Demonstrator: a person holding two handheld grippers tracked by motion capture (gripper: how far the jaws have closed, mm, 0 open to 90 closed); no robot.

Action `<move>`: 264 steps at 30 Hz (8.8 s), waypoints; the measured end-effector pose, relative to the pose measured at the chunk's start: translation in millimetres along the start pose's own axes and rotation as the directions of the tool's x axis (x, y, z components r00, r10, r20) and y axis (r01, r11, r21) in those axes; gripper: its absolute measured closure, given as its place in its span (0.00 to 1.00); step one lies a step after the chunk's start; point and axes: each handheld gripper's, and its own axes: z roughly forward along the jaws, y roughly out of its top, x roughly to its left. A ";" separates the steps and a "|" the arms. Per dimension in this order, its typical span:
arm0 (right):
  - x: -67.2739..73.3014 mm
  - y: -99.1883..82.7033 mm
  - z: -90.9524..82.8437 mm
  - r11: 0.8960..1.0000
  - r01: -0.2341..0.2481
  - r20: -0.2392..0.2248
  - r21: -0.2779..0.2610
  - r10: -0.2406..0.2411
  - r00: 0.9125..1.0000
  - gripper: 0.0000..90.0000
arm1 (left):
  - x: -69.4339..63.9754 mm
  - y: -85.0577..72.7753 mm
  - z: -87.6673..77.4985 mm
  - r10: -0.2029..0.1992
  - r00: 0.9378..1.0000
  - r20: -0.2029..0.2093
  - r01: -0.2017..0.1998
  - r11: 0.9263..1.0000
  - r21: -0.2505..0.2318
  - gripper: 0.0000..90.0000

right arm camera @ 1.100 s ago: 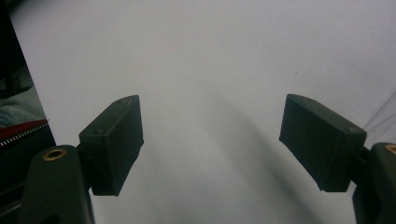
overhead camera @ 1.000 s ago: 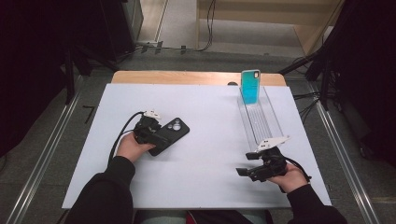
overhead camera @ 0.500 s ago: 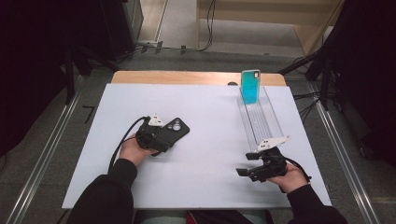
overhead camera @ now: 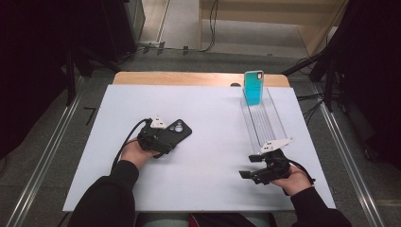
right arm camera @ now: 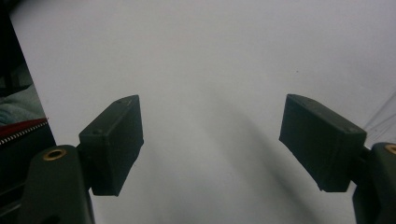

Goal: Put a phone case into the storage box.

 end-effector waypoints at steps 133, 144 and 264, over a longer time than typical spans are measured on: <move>31.8 89.0 13.6 0.906 -0.358 -0.081 -0.226 0.348 0.934 0.24 | -140.4 8.4 -37.6 -0.294 0.948 0.125 0.319 0.862 -0.395 0.17; 29.3 99.4 25.8 0.900 -0.374 -0.090 -0.225 0.363 0.927 0.27 | -145.0 9.5 -37.4 -0.298 0.946 0.127 0.324 0.842 -0.432 0.17; 42.1 115.7 -6.7 0.962 0.092 -0.327 -0.256 -0.176 0.928 0.86 | -97.8 54.5 -86.0 -0.059 0.916 0.398 0.155 0.964 -0.215 0.27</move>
